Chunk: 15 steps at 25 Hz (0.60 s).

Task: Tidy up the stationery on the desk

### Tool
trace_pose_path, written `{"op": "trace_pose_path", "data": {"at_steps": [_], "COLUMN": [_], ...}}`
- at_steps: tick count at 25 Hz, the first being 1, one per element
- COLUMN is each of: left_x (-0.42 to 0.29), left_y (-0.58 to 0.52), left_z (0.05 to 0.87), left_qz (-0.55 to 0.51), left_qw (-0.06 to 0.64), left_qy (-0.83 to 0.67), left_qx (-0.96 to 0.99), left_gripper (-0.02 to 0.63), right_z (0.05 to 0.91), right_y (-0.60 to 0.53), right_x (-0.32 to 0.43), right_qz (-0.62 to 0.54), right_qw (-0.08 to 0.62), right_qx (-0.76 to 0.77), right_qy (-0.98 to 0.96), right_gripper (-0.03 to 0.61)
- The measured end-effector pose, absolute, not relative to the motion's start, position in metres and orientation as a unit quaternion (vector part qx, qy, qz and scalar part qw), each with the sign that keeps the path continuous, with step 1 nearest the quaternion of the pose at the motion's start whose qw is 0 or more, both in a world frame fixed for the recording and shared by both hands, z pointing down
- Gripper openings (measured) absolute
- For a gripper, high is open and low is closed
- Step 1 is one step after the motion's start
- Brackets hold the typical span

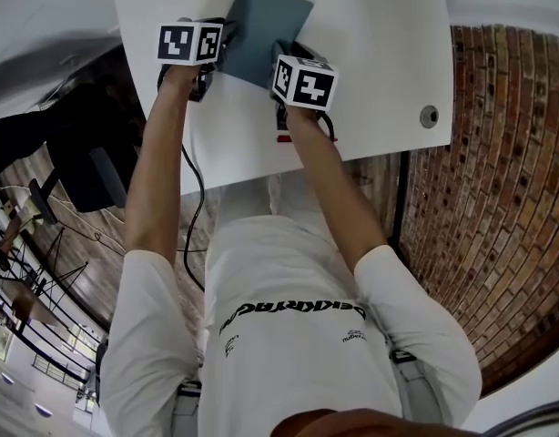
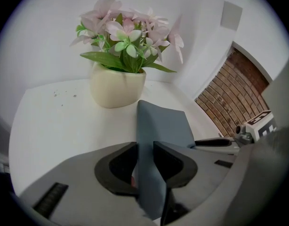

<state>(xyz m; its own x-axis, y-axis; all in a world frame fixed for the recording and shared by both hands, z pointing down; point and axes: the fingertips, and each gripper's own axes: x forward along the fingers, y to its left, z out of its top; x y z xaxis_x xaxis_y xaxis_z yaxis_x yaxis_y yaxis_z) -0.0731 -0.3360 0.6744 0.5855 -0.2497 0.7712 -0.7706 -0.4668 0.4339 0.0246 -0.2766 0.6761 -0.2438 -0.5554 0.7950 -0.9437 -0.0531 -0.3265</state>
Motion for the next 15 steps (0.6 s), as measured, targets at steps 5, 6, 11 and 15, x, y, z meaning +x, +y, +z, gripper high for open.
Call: {"op": "trace_pose_path", "data": {"at_steps": [5,6,11,15], "left_x": [-0.071,-0.070,-0.067,-0.060], "left_y": [-0.320,-0.316,-0.299,-0.283], "left_z": [0.672,0.671,0.670,0.667], "left_qz": [0.310,0.307,0.302,0.298], "left_qw": [0.416,0.418,0.427,0.433], "left_qy": [-0.341,-0.344,-0.358,-0.367], "left_qx": [0.784,0.783,0.773,0.768], "left_gripper": [0.106,0.104,0.097,0.092], "right_z": [0.675,0.675,0.674,0.673], "right_y": [-0.270,-0.269,-0.262,-0.254], "right_x": [0.029,0.030,0.041,0.051], "right_qz": [0.438,0.435,0.416,0.411], "right_qw": [0.230,0.234,0.263,0.276], "right_qx": [0.550,0.544,0.522,0.502], "right_qy": [-0.673,-0.679,-0.697,-0.709], "right_gripper": [0.126,0.125,0.126,0.126]}}
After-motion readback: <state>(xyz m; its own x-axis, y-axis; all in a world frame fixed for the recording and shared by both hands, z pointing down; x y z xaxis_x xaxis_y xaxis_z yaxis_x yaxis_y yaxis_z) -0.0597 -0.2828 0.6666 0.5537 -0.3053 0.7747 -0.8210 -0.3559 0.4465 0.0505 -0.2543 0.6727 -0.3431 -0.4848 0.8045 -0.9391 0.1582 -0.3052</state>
